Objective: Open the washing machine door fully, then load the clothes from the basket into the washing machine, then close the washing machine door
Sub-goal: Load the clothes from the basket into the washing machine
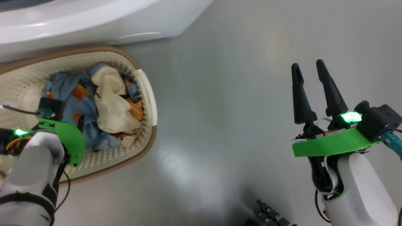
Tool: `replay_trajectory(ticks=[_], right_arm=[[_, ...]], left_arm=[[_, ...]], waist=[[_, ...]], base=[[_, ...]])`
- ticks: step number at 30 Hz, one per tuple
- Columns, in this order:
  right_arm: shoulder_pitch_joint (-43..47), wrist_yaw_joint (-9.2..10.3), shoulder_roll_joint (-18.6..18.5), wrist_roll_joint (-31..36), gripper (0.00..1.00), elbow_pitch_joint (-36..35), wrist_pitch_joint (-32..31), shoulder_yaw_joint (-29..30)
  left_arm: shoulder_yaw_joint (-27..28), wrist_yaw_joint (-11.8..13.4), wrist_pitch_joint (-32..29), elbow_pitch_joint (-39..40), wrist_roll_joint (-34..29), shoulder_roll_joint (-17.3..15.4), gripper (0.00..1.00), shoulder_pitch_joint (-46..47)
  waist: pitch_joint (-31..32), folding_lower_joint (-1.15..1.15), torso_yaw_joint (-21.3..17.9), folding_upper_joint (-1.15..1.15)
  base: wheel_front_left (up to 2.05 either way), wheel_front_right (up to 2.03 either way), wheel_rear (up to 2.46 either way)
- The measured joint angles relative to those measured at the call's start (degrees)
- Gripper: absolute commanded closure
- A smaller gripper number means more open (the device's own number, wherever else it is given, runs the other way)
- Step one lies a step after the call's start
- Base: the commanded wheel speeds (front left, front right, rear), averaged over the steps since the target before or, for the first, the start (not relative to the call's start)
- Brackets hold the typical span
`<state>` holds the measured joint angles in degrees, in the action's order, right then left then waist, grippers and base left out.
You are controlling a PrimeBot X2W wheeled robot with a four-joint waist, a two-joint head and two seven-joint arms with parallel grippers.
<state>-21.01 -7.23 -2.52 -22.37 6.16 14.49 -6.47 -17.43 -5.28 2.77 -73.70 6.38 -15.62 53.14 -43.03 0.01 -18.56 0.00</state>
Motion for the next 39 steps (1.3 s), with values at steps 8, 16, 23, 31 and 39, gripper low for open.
replay_trajectory(ticks=[8, 16, 23, 31, 39], right_arm=[[-0.1, 0.0, 0.1, -2.4, 0.0, -0.5, 0.0, -2.7], [-1.2, 0.0, 0.2, -3.3, 0.0, -1.2, 0.0, -4.5], [-1.2, 0.0, 0.2, -3.6, 0.0, -1.6, 0.0, -4.8], [-1.2, 0.0, 0.2, -4.3, 0.0, -1.6, 0.1, -4.8], [-1.2, 0.0, 0.2, -4.0, 0.0, -1.6, 0.1, -4.1]], left_arm=[[-0.7, 1.9, -4.3, -0.4, 0.0, -2.2, 0.0, 1.6], [-1.9, 3.4, -8.7, -0.5, -0.5, -4.3, 0.0, 2.2], [-2.5, 3.4, -9.9, -0.5, -0.5, -5.0, 0.38, 2.2], [-3.2, 2.7, -10.4, -0.6, -0.4, -5.1, 1.0, 3.1], [-2.7, 2.5, -7.7, -0.7, 1.8, -3.8, 1.0, 3.0]], waist=[[-2.3, 0.0, -2.8, 0.0], [-4.1, -0.01, -5.1, 0.0], [-4.7, 0.0, -6.4, 0.0], [-4.5, -0.01, -7.0, 0.0], [-2.6, -0.01, -6.0, 0.0]], base=[[0.0, 0.0, 0.0], [0.0, 0.0, 0.0], [0.0, 0.0, 0.0], [0.0, 0.0, 0.0], [0.0, 0.0, 0.0]])
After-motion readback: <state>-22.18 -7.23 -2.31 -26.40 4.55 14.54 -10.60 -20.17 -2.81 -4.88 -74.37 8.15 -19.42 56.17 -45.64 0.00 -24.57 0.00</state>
